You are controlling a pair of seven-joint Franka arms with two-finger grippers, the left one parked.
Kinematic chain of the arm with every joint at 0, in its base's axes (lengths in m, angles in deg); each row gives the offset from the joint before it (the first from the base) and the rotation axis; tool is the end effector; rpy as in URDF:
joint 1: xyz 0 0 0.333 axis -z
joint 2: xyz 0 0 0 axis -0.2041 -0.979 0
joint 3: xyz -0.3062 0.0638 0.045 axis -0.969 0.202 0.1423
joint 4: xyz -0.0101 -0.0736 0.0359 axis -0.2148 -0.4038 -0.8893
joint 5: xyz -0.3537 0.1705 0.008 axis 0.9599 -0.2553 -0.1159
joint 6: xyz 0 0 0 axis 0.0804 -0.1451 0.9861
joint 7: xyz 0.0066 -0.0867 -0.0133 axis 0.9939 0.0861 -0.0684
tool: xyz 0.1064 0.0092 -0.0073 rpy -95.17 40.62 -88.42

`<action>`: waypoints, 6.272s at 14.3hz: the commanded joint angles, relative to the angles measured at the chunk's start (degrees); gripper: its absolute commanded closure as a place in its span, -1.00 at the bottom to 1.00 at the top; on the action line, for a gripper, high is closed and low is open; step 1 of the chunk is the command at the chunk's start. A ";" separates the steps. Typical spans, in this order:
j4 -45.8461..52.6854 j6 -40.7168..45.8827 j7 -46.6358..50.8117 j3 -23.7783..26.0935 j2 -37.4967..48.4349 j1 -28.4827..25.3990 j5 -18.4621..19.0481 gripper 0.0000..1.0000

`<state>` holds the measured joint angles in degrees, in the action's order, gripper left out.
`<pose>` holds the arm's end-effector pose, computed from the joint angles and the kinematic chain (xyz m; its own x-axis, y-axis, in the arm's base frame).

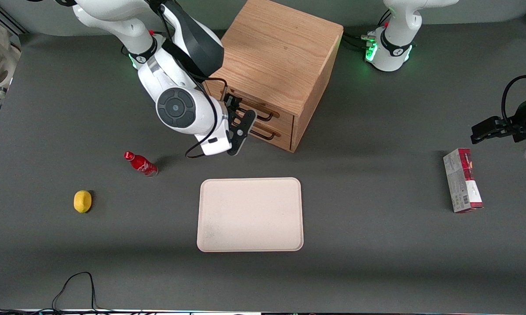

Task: Open upper drawer
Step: 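Move the right gripper toward the upper drawer's black handle, then lower the right gripper and hook the upper drawer's black handle, then pull the upper drawer outward by its handle with the right gripper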

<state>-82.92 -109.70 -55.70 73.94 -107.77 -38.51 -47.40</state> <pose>0.5257 0.4004 0.4404 0.5038 0.8558 -0.1176 0.7701 -0.5066 -0.3877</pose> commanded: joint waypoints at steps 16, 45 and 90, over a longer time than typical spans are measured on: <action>-0.34 0.54 -0.84 -0.50 -2.27 -2.71 -1.48 -1.00; -4.20 -7.63 -1.45 -1.12 -3.32 -2.36 -0.60 -1.00; 2.74 -10.62 -4.71 -2.09 -8.15 5.11 0.63 -1.00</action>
<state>-83.05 -120.03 -58.48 71.70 -113.70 -34.06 -47.33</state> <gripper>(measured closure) 0.000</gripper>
